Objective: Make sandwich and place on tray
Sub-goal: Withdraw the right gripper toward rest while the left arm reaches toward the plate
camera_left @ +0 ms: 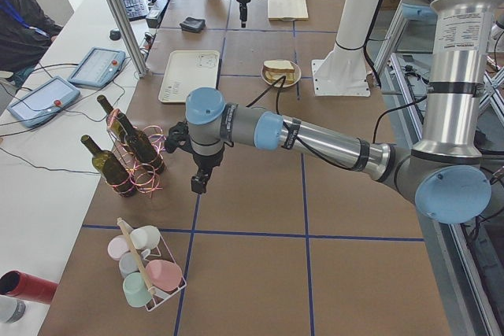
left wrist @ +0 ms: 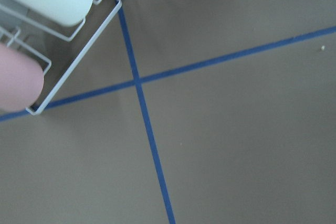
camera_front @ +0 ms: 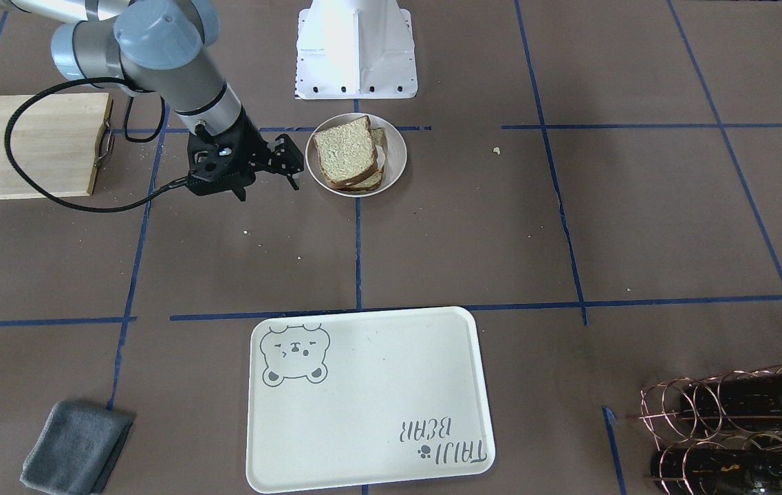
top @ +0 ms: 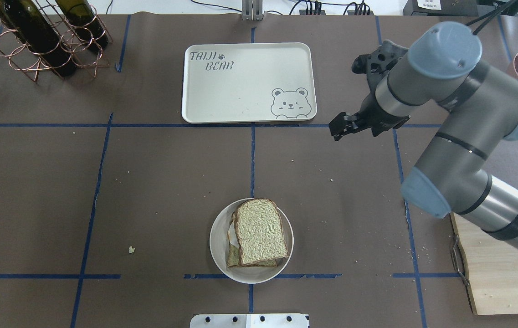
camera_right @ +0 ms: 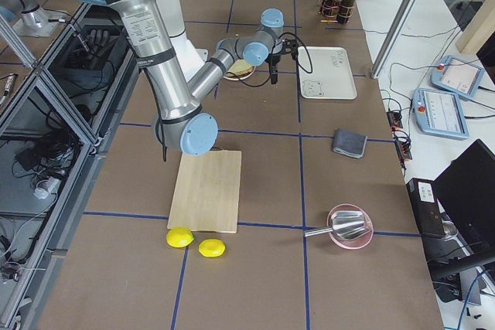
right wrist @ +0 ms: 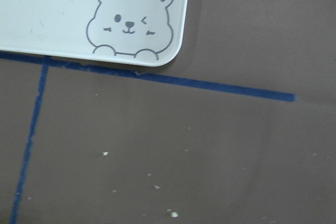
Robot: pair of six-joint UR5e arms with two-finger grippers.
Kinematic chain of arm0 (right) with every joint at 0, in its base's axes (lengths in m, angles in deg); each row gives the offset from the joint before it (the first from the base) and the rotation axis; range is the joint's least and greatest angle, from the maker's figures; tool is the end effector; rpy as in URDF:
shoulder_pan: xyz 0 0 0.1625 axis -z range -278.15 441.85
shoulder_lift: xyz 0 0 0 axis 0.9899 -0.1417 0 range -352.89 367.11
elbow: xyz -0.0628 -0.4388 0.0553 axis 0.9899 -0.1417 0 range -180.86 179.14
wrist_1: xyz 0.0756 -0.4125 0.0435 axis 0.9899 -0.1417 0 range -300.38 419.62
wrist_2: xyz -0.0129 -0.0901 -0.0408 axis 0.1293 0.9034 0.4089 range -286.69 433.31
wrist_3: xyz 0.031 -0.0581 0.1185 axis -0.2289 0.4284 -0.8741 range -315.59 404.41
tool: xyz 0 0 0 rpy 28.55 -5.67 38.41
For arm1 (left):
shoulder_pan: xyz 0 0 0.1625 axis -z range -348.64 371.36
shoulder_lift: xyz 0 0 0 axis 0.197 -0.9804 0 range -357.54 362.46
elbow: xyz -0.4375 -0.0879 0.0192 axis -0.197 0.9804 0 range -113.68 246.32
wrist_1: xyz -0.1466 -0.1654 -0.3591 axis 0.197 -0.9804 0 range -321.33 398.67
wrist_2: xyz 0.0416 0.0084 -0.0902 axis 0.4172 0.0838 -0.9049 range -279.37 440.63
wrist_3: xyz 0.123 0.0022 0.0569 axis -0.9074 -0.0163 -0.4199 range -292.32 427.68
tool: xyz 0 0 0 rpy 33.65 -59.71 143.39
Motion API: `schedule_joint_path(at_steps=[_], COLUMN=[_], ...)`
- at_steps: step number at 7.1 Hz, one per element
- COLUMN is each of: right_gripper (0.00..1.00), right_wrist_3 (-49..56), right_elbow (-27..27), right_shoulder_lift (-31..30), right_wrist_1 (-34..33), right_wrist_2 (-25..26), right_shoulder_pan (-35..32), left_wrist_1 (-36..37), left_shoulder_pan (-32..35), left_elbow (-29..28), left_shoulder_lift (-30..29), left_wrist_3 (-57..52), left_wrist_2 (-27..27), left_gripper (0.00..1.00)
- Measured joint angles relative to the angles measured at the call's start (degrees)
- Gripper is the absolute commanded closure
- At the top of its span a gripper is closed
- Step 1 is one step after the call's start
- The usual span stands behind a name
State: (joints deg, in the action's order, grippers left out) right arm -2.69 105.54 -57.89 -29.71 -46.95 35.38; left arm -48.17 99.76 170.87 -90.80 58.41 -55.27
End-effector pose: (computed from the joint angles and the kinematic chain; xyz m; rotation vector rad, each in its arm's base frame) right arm -0.3945 -0.5097 0.3228 0.1458 -0.8633 -0.1355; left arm -0.0212 -0.5274 0.5521 0.2954 0.7810 0.2812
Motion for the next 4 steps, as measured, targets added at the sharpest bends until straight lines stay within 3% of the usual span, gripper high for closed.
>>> schedule_joint_path(at_steps=[2,4], right_gripper=[0.00,0.00], right_wrist_3=[16.2,33.7], right_elbow=[-0.1,-0.3], right_shoulder_lift=[-4.0,-11.2], right_wrist_1=[-4.4,-5.3], right_wrist_2=[-4.0,-7.7], right_shoulder_pan=[-8.7,-18.8], left_wrist_1=[-6.2,-14.5], left_shoulder_pan=[-1.9,-9.7], left_elbow=[0.1,2.3], left_shoulder_lift=[-1.9,-3.0], left_wrist_3=[0.5,9.3], left_wrist_2=[-4.6,-7.2], left_gripper=[0.00,0.00])
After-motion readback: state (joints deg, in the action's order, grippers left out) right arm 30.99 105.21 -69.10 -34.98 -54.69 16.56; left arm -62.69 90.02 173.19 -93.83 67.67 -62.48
